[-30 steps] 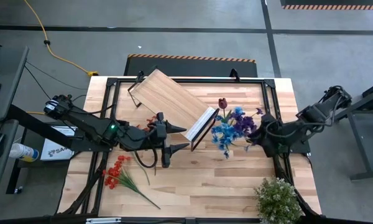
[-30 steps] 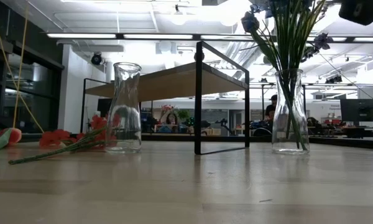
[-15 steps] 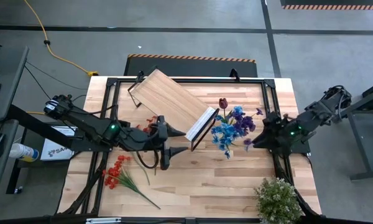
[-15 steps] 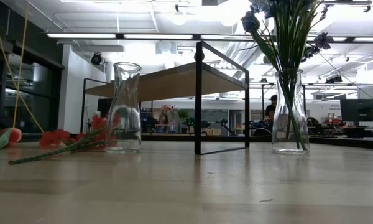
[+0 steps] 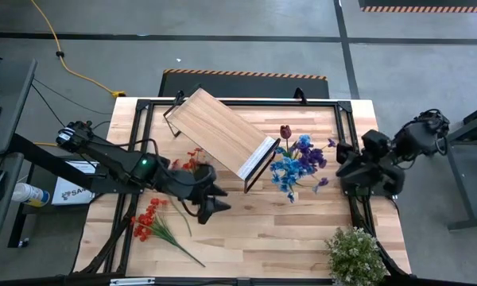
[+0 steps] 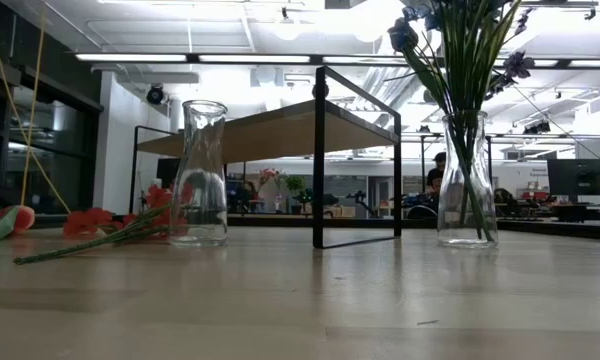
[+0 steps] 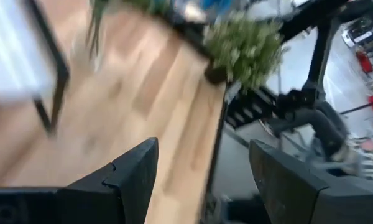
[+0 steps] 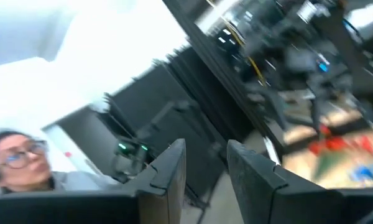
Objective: Pick and place flowers into a vace then onto a shelf
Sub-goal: Put the top red flowers into the left transparent flower vase
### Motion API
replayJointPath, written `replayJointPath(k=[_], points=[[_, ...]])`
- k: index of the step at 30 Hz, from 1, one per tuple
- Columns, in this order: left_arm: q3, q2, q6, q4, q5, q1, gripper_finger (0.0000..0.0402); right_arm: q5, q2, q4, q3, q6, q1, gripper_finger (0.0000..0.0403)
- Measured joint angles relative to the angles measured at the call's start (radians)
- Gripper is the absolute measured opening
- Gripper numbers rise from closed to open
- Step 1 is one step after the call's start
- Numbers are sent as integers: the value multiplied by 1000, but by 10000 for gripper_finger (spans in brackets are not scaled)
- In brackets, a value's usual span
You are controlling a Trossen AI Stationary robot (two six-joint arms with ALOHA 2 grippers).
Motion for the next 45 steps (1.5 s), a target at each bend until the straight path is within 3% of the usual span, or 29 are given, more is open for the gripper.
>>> replayJointPath(k=[4,8,22,37,45], points=[[0,0,-209,-109,85,0,285,-39,0,100,0,-60,0,110],[0,0,-362,-208,105,0,285,-106,0,207,0,-119,0,110],[1,40,-707,-435,122,0,284,-256,0,440,0,-310,0,110],[-3,210,-796,-540,233,0,284,-267,-7,467,0,-340,0,110],[-2,292,-791,-547,152,0,284,-309,-19,459,0,-334,0,110]])
